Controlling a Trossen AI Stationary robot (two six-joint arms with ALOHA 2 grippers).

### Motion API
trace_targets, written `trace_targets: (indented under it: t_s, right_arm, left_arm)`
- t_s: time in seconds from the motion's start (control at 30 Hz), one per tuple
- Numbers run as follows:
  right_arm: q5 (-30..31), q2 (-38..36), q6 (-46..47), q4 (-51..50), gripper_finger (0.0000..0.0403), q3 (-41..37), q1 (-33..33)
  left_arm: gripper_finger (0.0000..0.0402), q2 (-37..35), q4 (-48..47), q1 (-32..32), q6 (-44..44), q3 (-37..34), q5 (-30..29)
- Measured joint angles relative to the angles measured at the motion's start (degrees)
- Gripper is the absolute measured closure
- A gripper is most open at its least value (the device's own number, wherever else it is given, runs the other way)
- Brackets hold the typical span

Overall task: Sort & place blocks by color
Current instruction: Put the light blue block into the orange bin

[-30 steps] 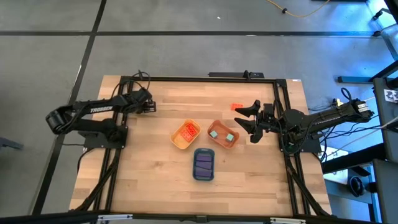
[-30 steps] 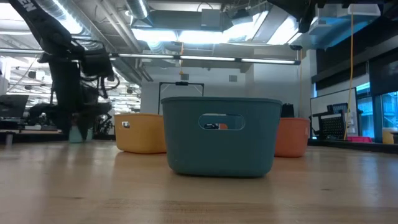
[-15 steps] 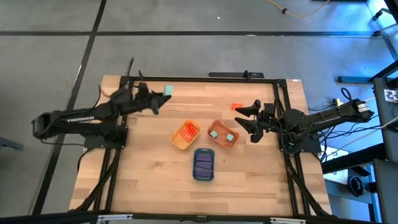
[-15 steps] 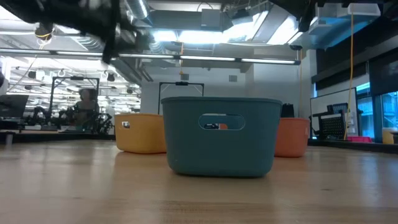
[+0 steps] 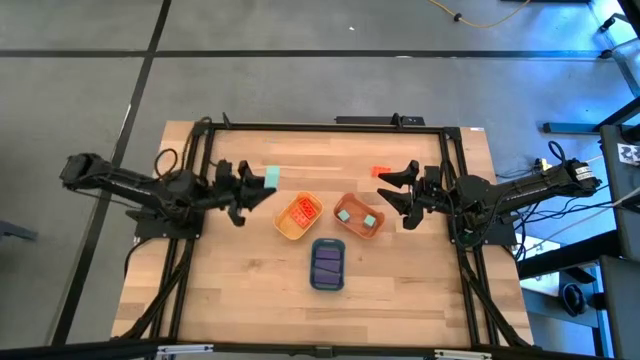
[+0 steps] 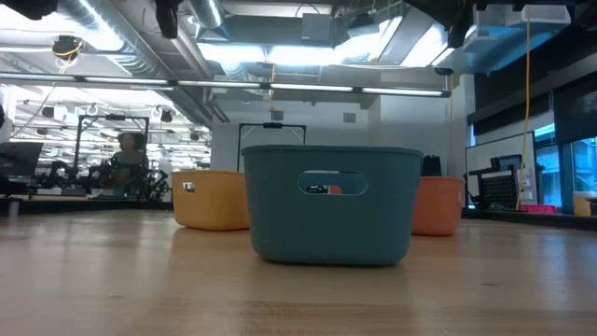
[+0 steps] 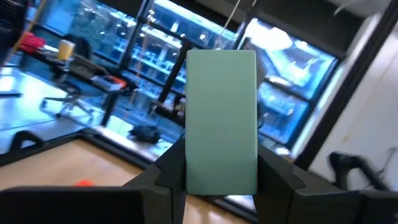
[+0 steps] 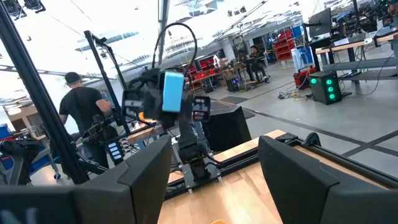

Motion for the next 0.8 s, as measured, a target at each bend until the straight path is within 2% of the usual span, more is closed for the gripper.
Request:
trace_targets:
  t_s: [0.13,0.8]
  right_arm:
    - [0.0,0.0,0.0,0.1,0.016,0.0,-0.02]
    - [0.0,0.0,-0.02,0.15,0.016,-0.02,0.0]
  left_arm:
    - [0.0279,1.38,-0.01,-1.38,4.22,0.0,-3.57]
    - [0.0279,1.54,0.02,-1.31,6.12,0.0,-3.62]
